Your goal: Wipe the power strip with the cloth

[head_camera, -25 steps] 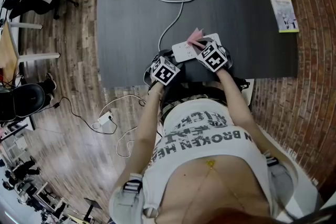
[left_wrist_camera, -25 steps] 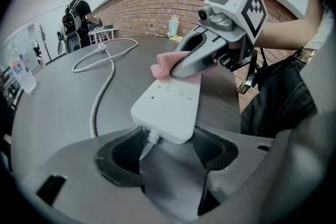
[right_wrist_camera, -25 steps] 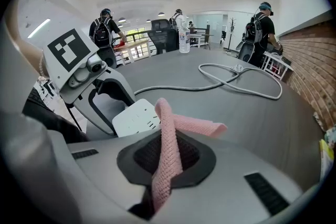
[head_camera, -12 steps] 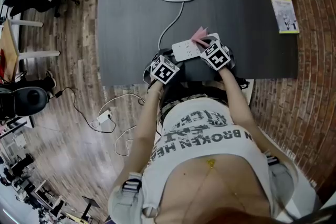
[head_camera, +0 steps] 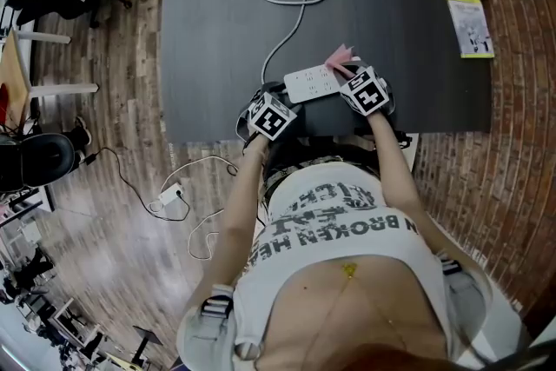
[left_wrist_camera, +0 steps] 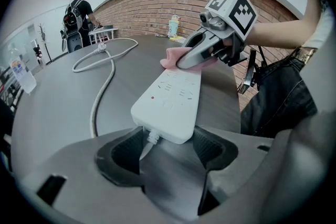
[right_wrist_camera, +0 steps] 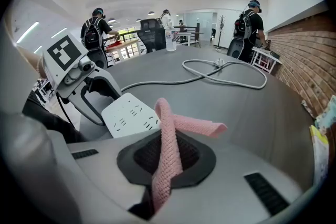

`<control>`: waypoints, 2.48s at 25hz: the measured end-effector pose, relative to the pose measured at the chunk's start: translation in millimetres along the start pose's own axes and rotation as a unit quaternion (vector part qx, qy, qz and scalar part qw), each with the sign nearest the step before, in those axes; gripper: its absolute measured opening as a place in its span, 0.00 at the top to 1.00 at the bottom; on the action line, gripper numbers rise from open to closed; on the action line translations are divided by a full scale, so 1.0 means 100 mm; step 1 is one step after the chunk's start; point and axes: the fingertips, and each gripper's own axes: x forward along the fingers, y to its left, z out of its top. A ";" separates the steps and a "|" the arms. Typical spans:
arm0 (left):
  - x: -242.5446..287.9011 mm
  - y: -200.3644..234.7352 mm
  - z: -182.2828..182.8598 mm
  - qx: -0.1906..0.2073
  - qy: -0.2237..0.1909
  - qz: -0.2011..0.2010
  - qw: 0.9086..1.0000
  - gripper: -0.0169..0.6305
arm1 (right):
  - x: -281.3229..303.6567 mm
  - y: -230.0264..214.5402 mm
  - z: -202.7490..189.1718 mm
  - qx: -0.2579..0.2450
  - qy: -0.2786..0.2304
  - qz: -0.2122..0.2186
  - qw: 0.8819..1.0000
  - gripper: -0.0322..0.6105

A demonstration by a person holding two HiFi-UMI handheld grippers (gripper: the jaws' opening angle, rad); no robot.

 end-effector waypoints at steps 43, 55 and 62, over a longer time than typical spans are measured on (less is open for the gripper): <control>0.00 0.01 -0.02 0.000 0.000 0.000 1.000 0.54 | -0.27 -0.48 -0.34 0.050 0.017 -0.123 0.991 0.92; 0.00 0.00 0.01 0.001 -0.003 0.000 1.000 0.54 | -0.21 0.61 0.28 -0.082 -0.047 0.061 0.994 0.92; 0.02 -0.03 0.01 0.001 -0.002 0.000 1.000 0.54 | -0.04 1.16 0.39 -0.159 -0.032 0.135 0.977 0.92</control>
